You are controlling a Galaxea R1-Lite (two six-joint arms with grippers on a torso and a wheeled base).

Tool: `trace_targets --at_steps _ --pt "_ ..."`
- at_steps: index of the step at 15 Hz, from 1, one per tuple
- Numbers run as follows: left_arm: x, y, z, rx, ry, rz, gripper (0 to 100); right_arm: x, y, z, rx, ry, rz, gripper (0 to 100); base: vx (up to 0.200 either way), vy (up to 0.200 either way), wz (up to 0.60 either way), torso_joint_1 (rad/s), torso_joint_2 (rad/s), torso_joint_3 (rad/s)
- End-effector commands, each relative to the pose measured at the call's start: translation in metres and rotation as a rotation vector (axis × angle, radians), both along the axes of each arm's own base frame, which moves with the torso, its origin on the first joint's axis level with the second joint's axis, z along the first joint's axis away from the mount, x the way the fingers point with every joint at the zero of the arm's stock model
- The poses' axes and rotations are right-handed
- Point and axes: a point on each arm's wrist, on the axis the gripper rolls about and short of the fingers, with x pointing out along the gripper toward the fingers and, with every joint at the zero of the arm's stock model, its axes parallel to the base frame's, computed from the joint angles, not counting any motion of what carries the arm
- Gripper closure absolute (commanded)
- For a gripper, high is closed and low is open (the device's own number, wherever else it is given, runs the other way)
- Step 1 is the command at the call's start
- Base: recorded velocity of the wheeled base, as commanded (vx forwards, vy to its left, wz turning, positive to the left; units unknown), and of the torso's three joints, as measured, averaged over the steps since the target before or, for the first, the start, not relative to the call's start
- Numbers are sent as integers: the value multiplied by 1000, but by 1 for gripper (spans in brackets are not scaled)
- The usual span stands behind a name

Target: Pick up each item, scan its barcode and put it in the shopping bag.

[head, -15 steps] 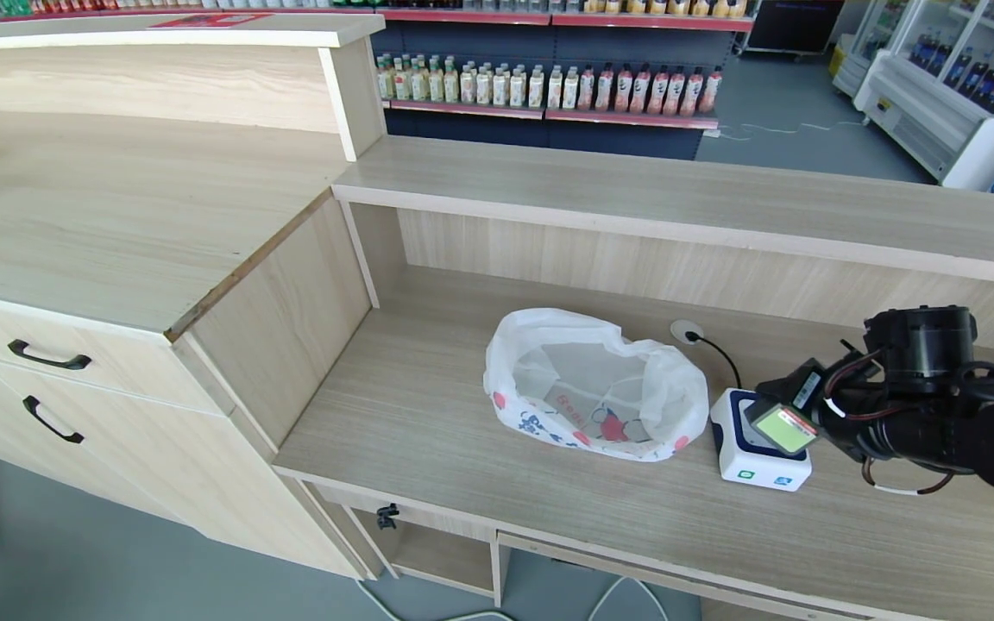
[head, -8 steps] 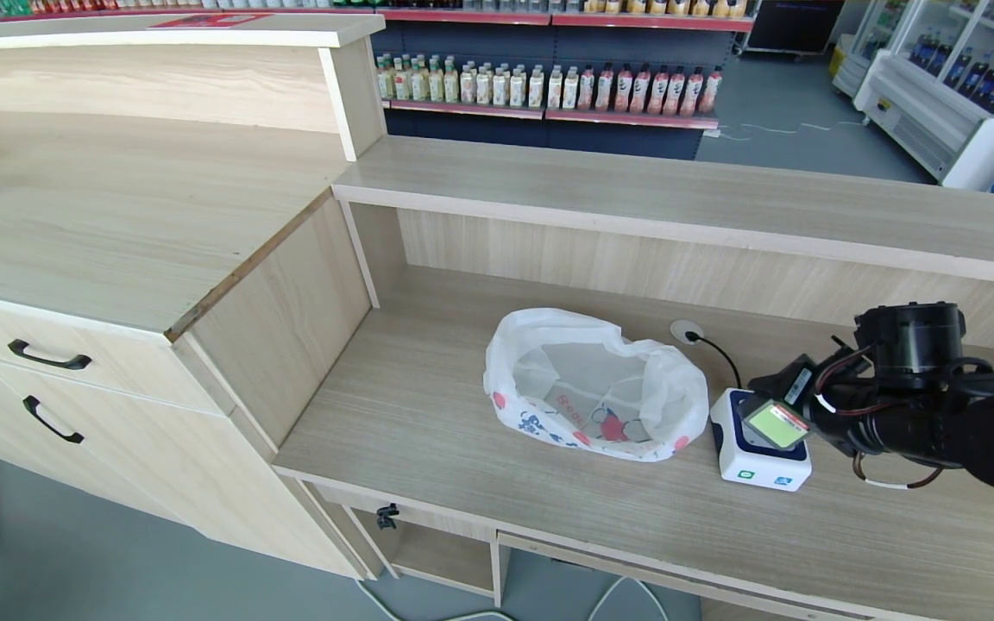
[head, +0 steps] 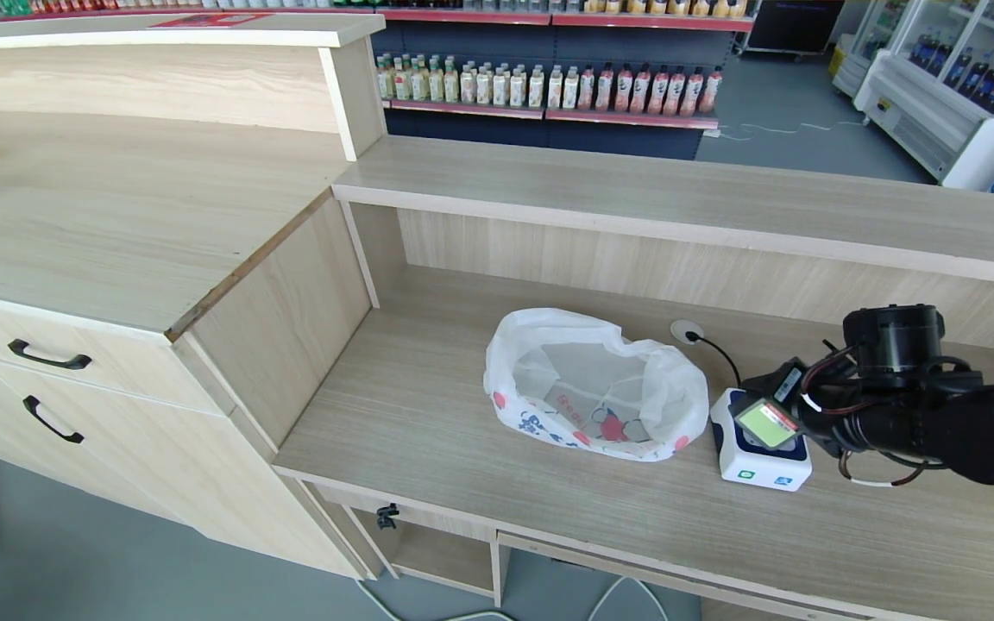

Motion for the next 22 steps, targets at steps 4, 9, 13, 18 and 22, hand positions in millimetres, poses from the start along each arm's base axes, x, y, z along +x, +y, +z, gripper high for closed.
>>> trace_targets --at_steps 4,9,13,18,22 --pt "0 0 0 0 0 0 0 8 2 -3 79 9 -1 100 0 0 0 0 0 0" --pt "0 0 0 0 0 0 0 8 4 -4 97 13 9 100 0 0 0 0 0 0" --pt "0 0 0 0 0 0 0 -34 6 37 -481 -236 285 100 0 0 0 0 0 0" --pt "0 0 0 0 0 0 0 -75 -14 39 -1000 -340 420 100 0 0 0 0 0 0" --pt "0 0 0 0 1 0 0 -71 -28 41 -1145 -352 400 100 0 0 0 0 0 0"
